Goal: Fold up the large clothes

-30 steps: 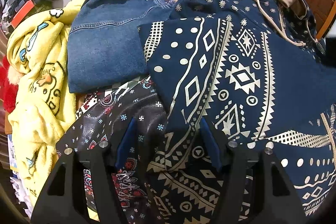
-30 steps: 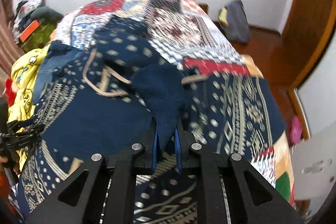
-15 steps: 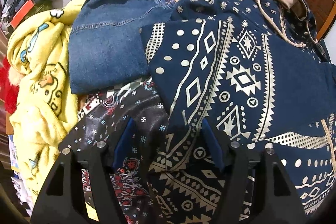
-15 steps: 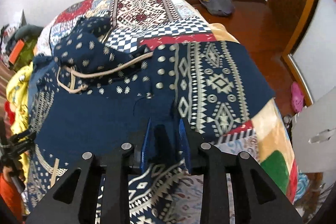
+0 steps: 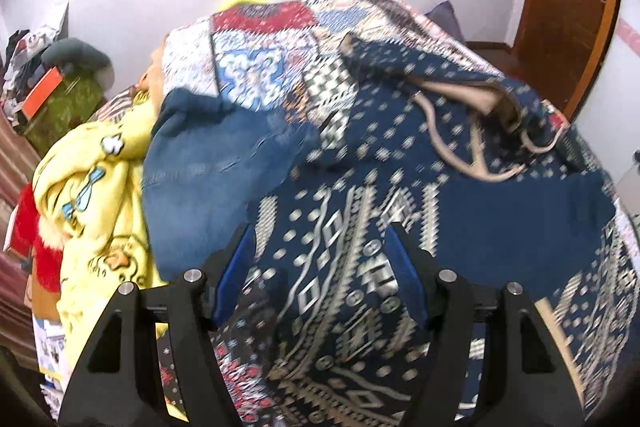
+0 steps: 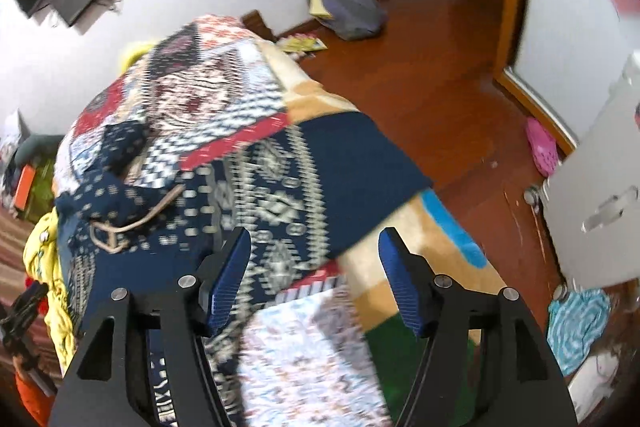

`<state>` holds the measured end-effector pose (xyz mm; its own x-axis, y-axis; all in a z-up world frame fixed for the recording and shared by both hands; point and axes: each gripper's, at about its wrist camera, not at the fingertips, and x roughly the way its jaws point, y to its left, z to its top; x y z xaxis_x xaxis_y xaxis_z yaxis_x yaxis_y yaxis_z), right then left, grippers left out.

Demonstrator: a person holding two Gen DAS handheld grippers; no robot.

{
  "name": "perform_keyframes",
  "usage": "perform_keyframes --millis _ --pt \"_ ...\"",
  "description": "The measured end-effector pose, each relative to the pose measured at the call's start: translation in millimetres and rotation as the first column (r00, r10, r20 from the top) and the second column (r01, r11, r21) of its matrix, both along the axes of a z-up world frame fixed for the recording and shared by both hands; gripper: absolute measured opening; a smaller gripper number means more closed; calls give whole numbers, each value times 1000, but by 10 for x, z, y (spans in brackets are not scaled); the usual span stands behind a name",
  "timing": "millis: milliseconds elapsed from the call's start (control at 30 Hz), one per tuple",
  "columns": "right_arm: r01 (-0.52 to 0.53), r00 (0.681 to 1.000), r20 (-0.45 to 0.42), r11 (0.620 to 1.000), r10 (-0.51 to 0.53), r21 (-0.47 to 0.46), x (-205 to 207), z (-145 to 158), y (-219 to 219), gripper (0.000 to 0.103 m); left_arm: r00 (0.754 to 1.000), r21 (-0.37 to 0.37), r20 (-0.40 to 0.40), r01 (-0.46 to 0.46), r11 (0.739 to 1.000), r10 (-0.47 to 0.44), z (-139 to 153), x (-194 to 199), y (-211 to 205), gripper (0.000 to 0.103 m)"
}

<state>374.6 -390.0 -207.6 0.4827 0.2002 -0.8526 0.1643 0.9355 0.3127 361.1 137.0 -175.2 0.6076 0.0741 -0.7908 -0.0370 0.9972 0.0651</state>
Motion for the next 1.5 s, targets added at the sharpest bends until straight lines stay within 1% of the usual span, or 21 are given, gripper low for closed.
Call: perform_keyframes --millis 167,300,400,500,600,633,667,700,733,767,833,900,967,1067,1167,1267,1367,1433,1500 --pt "67 994 -91 994 -60 83 162 -442 -176 63 1000 -67 -14 20 998 -21 -49 139 -195 66" --pt "84 989 -128 988 -67 127 323 -697 -168 63 999 -91 -41 24 996 -28 -156 189 -297 66" --pt "97 992 -95 987 -85 127 422 -745 -154 64 998 -94 -49 21 995 -25 -204 190 -309 66" --pt "103 993 -62 989 -97 104 533 -783 -169 63 998 -95 -55 9 995 -14 -228 196 -283 66" --pt "134 990 -50 983 -129 126 634 -836 -211 62 998 -94 -61 -11 996 6 -247 196 -227 66" --pt "141 990 -46 981 -136 131 653 -837 -223 56 998 -94 -62 -17 995 11 -253 193 -210 66" --pt "146 989 -41 980 -142 135 668 -826 -225 49 998 -93 -64 -23 995 17 -261 188 -189 66" --pt "151 988 -35 979 -148 134 677 -810 -226 45 998 -90 -67 -27 996 21 -269 183 -173 66" --pt "156 988 -21 980 -154 121 673 -784 -216 33 997 -86 -71 -33 996 27 -280 176 -158 66" --pt "155 988 -9 983 -155 99 675 -752 -185 19 997 -84 -76 -38 996 31 -288 170 -146 66" --pt "130 991 16 990 -131 51 661 -640 -98 9 996 -85 -83 -43 995 35 -289 162 -130 66" --pt "100 993 61 995 -100 1 615 -478 -19 8 996 -82 -81 -43 996 36 -269 137 -131 66" --pt "67 992 105 998 -65 -16 537 -293 27 8 997 -72 -69 -36 997 31 -221 102 -161 66" --pt "21 987 158 999 -13 -50 390 50 95 8 999 -59 -53 -17 998 13 -148 59 -236 66" --pt "-25 975 217 996 42 -80 203 425 152 7 999 -62 -33 10 998 -12 -52 3 -318 66" --pt "-52 951 300 994 80 -101 2 821 217 6 999 -69 -6 35 997 -36 55 -64 -394 66" --pt "-82 911 395 990 122 -117 -208 1219 344 6 998 -78 18 57 995 -56 153 -125 -459 66" --pt "-113 891 423 983 166 -148 -292 1381 472 6 997 -81 29 67 994 -65 200 -162 -492 66" --pt "-132 885 420 974 199 -183 -319 1397 579 6 997 -85 40 76 994 -72 250 -210 -510 66"
